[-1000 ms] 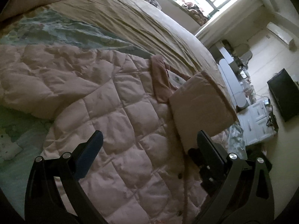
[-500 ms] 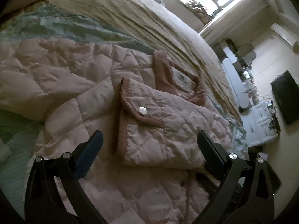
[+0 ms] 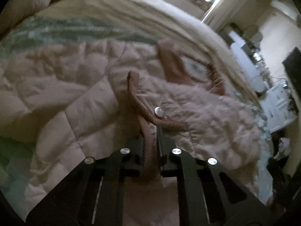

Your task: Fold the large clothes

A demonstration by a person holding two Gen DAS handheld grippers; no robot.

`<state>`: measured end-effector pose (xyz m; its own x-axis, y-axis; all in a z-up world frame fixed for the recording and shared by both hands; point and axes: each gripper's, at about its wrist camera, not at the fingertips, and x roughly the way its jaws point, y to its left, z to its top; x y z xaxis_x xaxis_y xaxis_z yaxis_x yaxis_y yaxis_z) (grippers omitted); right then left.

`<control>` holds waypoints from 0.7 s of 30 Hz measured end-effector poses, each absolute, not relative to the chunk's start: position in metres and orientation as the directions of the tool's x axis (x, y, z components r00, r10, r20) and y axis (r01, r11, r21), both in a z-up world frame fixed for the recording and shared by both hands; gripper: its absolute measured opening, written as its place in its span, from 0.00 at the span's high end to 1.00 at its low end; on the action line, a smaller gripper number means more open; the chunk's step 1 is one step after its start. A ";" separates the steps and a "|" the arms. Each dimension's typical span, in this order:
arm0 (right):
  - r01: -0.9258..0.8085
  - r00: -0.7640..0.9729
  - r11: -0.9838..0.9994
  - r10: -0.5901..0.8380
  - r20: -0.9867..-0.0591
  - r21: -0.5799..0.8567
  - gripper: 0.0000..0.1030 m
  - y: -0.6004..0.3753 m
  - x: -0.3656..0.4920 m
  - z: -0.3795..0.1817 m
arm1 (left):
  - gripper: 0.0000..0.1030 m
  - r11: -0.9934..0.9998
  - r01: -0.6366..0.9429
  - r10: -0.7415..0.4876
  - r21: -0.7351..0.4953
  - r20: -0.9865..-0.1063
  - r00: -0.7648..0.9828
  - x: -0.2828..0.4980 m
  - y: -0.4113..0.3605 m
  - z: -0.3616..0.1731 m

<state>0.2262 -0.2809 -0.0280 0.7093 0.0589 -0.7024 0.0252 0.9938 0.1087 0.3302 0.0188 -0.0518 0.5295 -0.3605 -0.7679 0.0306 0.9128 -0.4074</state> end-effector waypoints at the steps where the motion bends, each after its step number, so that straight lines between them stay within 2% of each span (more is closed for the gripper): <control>1: 0.043 0.711 0.994 0.042 -0.702 0.103 0.37 -0.287 0.226 -0.027 | 0.97 0.914 0.048 -0.360 -0.402 -0.753 0.551 0.327 0.020 -0.039; 4: 0.100 0.715 0.991 -0.008 -0.699 0.091 0.37 -0.304 0.231 -0.023 | 0.97 0.920 0.116 -0.363 -0.375 -0.700 0.615 0.317 0.016 0.000; 7: 0.139 0.726 0.984 -0.027 -0.687 0.108 0.37 -0.322 0.248 -0.013 | 0.97 0.944 0.164 -0.318 -0.287 -0.656 0.684 0.307 0.008 0.036; 10: 0.163 0.733 0.980 -0.046 -0.679 0.110 0.37 -0.326 0.268 -0.003 | 0.97 0.952 0.172 -0.296 -0.252 -0.628 0.720 0.304 0.006 0.050; 14: 0.157 0.715 0.980 -0.028 -0.699 0.121 0.37 -0.322 0.295 -0.001 | 0.97 0.963 0.165 -0.267 -0.215 -0.651 0.711 0.305 0.009 0.038; 21: 0.112 0.645 0.986 0.026 -0.764 0.128 0.37 -0.301 0.341 -0.026 | 0.97 0.985 0.113 -0.173 -0.132 -0.747 0.642 0.316 0.017 -0.025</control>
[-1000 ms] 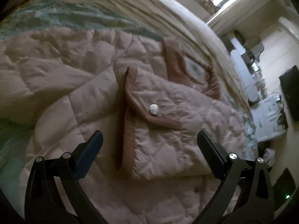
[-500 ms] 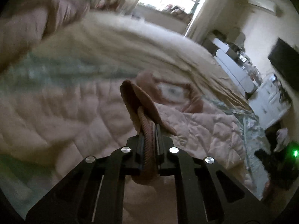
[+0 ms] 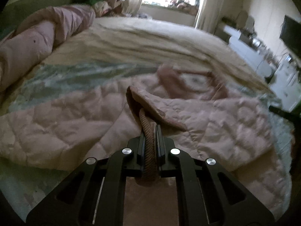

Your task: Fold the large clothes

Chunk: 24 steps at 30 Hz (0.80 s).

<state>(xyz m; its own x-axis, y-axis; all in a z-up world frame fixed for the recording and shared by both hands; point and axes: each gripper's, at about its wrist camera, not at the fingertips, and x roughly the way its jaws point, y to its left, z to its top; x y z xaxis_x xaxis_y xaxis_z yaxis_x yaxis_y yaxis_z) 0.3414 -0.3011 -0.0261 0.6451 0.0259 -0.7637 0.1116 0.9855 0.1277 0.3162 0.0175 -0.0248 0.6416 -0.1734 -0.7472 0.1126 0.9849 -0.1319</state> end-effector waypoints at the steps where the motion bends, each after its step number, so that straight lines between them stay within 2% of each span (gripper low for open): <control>1: 0.119 0.622 0.983 0.035 -0.783 0.138 0.37 -0.301 0.349 -0.036 | 0.97 0.987 0.105 -0.163 -0.125 -0.761 0.628 0.317 0.017 -0.033; 6: 0.175 0.494 0.983 -0.047 -0.868 0.046 0.37 -0.301 0.372 -0.079 | 0.96 0.987 0.097 -0.159 -0.126 -0.795 0.585 0.320 0.020 -0.063; 7: 0.177 0.482 0.983 -0.048 -0.875 0.043 0.34 -0.303 0.373 -0.085 | 0.95 0.987 0.097 -0.161 -0.129 -0.798 0.581 0.321 0.022 -0.066; 14: 0.215 0.460 0.975 -0.053 -0.887 0.054 0.32 -0.307 0.377 -0.114 | 0.90 0.983 0.121 -0.182 -0.137 -0.810 0.558 0.327 0.016 -0.080; 18: 0.203 0.461 0.978 -0.051 -0.886 0.050 0.32 -0.304 0.372 -0.098 | 0.77 0.986 0.111 -0.165 -0.124 -0.801 0.575 0.317 0.023 -0.065; 19: 0.187 0.488 0.980 -0.036 -0.872 0.063 0.32 -0.300 0.364 -0.087 | 0.70 0.990 0.099 -0.141 -0.102 -0.794 0.592 0.314 0.024 -0.058; 21: 0.135 0.545 0.986 0.004 -0.838 0.093 0.32 -0.288 0.349 -0.068 | 0.63 0.993 0.078 -0.115 -0.085 -0.772 0.625 0.307 0.025 -0.041; 23: 0.072 0.583 0.993 0.032 -0.812 0.092 0.27 -0.269 0.331 -0.055 | 0.53 0.987 0.102 -0.162 -0.127 -0.752 0.639 0.303 0.020 -0.025; 24: 0.048 0.589 0.995 0.044 -0.807 0.089 0.27 -0.261 0.324 -0.054 | 0.50 0.982 0.123 -0.189 -0.143 -0.745 0.639 0.302 0.014 -0.020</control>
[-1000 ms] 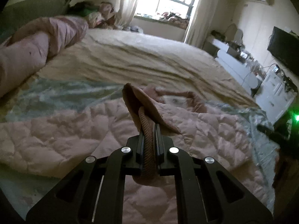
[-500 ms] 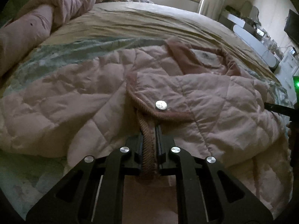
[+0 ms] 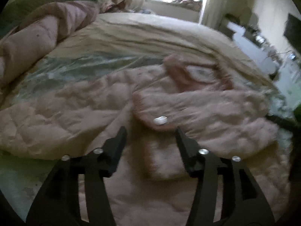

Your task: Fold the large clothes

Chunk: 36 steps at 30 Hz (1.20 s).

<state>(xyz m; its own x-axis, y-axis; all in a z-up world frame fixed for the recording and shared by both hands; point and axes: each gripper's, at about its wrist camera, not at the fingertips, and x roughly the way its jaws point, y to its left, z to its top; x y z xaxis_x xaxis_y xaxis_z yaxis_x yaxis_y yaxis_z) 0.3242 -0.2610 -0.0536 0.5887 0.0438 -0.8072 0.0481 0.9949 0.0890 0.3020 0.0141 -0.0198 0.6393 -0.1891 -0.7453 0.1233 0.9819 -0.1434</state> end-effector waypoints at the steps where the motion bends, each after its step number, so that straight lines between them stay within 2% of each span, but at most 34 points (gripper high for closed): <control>1: 0.033 0.588 0.996 0.047 -0.807 0.081 0.26 -0.255 0.321 -0.053 | 0.47 0.976 0.149 -0.216 -0.156 -0.743 0.633 0.302 0.007 -0.017; 4: -0.006 0.576 0.999 0.045 -0.816 0.051 0.26 -0.238 0.311 -0.057 | 0.42 0.957 0.223 -0.283 -0.185 -0.764 0.580 0.306 -0.024 -0.022; 9: 0.049 0.515 0.995 0.045 -0.856 0.082 0.26 -0.247 0.310 -0.081 | 0.40 0.958 0.215 -0.270 -0.188 -0.840 0.470 0.325 -0.041 -0.066; 10: 0.051 0.501 0.995 0.051 -0.864 0.088 0.26 -0.248 0.310 -0.086 | 0.37 0.958 0.207 -0.273 -0.197 -0.845 0.460 0.327 -0.039 -0.075; 18: 0.084 0.496 0.994 0.023 -0.868 0.075 0.21 -0.241 0.315 -0.116 | 0.35 0.961 0.232 -0.249 -0.153 -0.843 0.478 0.330 -0.042 -0.094; 24: 0.086 0.518 0.992 0.037 -0.855 0.095 0.21 -0.239 0.306 -0.094 | 0.35 0.957 0.208 -0.282 -0.204 -0.827 0.486 0.318 -0.030 -0.074; 27: 0.079 0.560 0.990 0.055 -0.827 0.120 0.20 -0.236 0.292 -0.076 | 0.26 0.958 0.199 -0.281 -0.207 -0.816 0.505 0.308 -0.021 -0.058; 31: 0.066 0.605 0.989 0.067 -0.794 0.133 0.11 -0.229 0.274 -0.055 | 0.10 0.963 0.179 -0.266 -0.200 -0.798 0.541 0.295 -0.012 -0.038; 36: 0.039 0.632 0.992 0.071 -0.772 0.123 0.10 -0.218 0.258 -0.037 | 0.09 0.966 0.156 -0.258 -0.206 -0.783 0.566 0.281 0.001 -0.024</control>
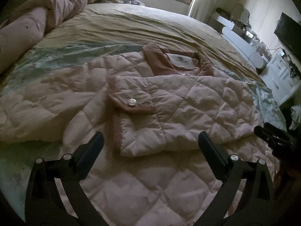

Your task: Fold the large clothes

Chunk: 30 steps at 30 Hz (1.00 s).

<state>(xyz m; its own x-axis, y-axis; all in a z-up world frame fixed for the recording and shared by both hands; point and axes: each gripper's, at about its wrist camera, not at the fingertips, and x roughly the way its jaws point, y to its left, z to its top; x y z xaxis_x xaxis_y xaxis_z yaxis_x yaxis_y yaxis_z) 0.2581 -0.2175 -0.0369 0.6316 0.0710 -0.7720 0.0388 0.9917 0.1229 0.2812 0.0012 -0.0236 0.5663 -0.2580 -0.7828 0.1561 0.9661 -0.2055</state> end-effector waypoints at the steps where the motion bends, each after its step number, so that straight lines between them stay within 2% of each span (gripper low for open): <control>1: 0.037 0.636 0.992 0.071 -0.768 0.122 0.10 -0.216 0.255 -0.035 | 0.09 0.967 0.153 -0.255 -0.204 -0.782 0.569 0.278 0.004 -0.021; 12: -0.033 0.675 0.992 0.112 -0.729 0.122 0.10 -0.172 0.238 -0.005 | 0.09 0.987 0.072 -0.155 -0.142 -0.747 0.646 0.242 0.048 0.003; 30: -0.231 0.688 0.969 0.225 -0.690 0.086 0.10 -0.050 0.251 0.027 | 0.09 0.983 -0.120 -0.020 -0.143 -0.719 0.694 0.203 0.156 0.008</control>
